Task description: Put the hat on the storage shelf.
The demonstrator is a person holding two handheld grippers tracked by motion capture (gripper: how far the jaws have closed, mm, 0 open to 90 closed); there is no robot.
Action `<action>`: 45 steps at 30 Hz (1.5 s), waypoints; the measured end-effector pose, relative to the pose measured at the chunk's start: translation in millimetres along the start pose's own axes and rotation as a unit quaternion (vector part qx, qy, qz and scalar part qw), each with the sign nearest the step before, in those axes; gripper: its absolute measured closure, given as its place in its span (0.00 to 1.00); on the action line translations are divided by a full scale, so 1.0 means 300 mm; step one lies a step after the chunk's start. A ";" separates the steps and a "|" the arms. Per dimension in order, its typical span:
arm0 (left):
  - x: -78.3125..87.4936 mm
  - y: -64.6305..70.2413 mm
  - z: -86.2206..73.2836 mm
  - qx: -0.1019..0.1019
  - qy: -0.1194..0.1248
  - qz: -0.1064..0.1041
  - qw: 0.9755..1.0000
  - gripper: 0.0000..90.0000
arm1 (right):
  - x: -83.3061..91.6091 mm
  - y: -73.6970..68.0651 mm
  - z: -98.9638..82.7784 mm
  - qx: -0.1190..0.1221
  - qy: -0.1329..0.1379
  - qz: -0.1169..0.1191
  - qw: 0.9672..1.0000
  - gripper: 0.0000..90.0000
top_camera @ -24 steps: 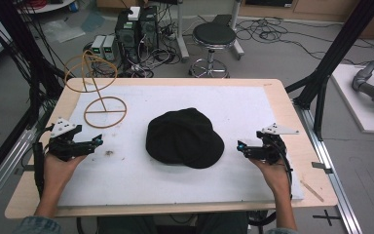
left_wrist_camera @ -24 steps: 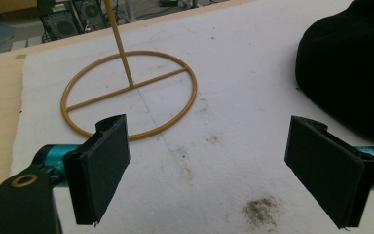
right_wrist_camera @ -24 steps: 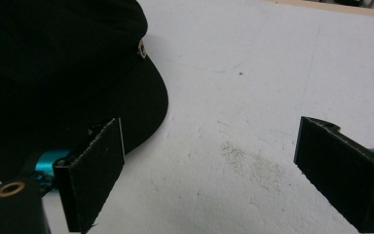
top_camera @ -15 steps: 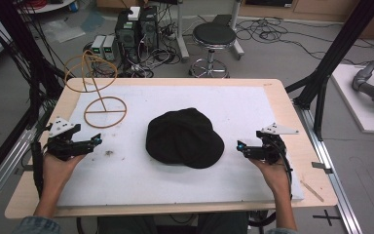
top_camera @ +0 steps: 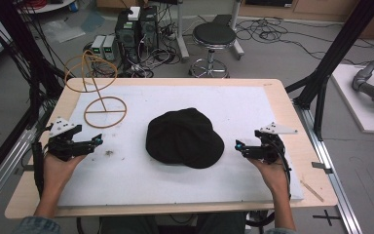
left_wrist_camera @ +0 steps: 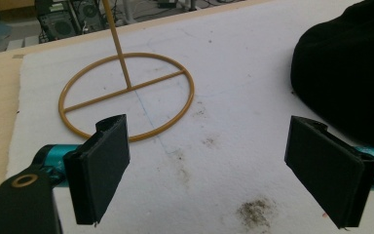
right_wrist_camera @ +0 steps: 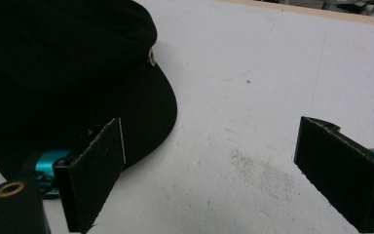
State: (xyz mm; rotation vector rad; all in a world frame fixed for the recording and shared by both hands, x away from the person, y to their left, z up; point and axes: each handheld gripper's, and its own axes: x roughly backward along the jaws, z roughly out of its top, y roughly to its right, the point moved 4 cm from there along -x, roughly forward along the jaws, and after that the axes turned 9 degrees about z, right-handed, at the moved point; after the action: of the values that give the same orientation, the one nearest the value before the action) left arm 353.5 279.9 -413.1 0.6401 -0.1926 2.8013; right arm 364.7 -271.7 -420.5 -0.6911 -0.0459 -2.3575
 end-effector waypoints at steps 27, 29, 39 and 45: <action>0.005 -0.005 0.023 0.004 0.008 -0.005 1.000 0.19 | -0.173 -0.204 0.277 0.078 0.026 0.068 0.994 0.12; 0.004 -0.002 0.024 0.003 0.008 -0.007 1.000 0.19 | -0.205 -0.234 0.290 0.087 0.026 0.078 0.993 0.12; 0.010 -0.005 0.024 0.005 0.009 -0.008 1.000 0.19 | -0.304 -0.318 0.326 0.104 0.024 0.115 0.988 0.15; 0.016 -0.007 0.026 0.009 0.011 -0.010 1.000 0.19 | -0.370 -0.361 0.332 0.114 0.011 0.129 0.985 0.15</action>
State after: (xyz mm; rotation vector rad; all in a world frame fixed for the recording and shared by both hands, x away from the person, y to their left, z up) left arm 353.1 281.5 -403.7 0.6110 -0.1569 2.7925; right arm 414.9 -100.6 -373.5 -0.5248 -0.2010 -2.0710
